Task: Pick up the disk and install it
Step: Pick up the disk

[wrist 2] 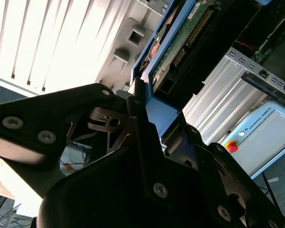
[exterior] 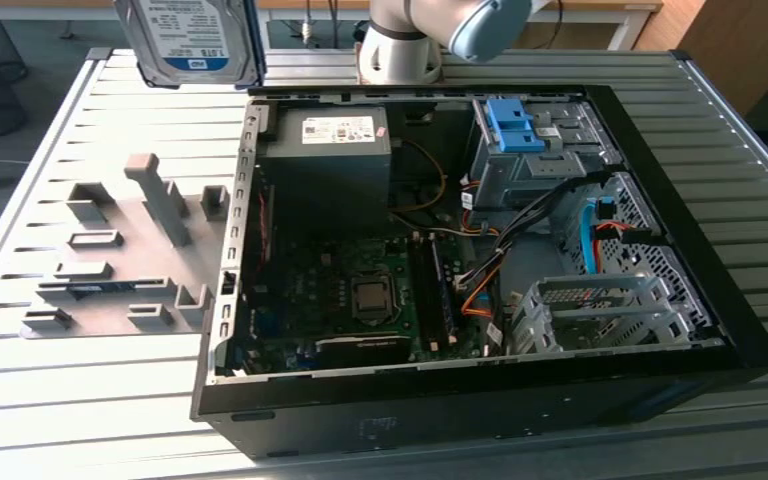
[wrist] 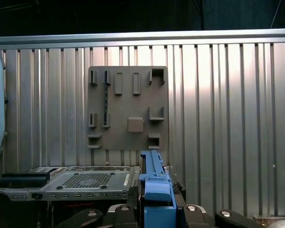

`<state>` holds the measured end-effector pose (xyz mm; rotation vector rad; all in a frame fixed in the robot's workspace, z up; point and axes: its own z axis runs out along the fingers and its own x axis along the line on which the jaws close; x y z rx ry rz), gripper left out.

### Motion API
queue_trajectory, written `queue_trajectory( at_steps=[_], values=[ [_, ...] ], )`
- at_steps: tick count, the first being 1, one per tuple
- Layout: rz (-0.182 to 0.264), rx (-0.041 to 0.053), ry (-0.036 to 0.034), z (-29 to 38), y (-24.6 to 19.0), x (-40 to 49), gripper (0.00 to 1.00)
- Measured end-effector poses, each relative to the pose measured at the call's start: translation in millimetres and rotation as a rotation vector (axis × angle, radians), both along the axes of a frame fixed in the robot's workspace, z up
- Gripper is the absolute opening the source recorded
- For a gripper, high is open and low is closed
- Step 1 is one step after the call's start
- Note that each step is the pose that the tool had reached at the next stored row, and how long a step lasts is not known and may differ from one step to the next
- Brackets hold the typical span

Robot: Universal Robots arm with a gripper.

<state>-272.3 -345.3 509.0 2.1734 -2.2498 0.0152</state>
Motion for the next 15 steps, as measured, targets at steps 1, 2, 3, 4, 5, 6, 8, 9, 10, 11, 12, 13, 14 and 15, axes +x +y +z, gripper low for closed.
queue_trajectory(
  at_steps=[1,2,3,4,5,6,8,9,10,11,12,13,14,15],
  values=[
    [0.0,0.0,0.0,0.0,0.0,1.7,0.36],
    [0.0,0.0,-0.0001,0.0,0.0,3.4,0.36],
    [0.0,0.0,-0.0001,0.0,0.0,4.9,0.36],
    [0.0,0.0,0.0,0.0,0.0,6.3,0.36],
    [0.0,0.0,0.0,0.0,0.0,7.9,0.36],
    [0.0,0.0,-0.0001,0.0,0.0,9.3,0.36],
    [0.0,0.0,0.0,0.0,0.0,11.1,0.36],
    [0.0,0.0,-0.0001,0.0,0.0,12.0,0.36],
    [0.0,0.0,-0.0001,0.0,0.0,13.1,0.36],
    [0.0,0.0,0.0,0.0,0.0,14.6,0.36],
    [0.0,0.0,-0.0001,0.0,0.0,16.4,0.36],
    [0.0,0.0,0.0,0.0,0.0,18.6,0.36],
    [0.0,0.0,0.0,0.0,0.0,21.0,0.36],
    [0.0,0.0,0.0,0.0,0.0,23.9,0.36]
  ],
)
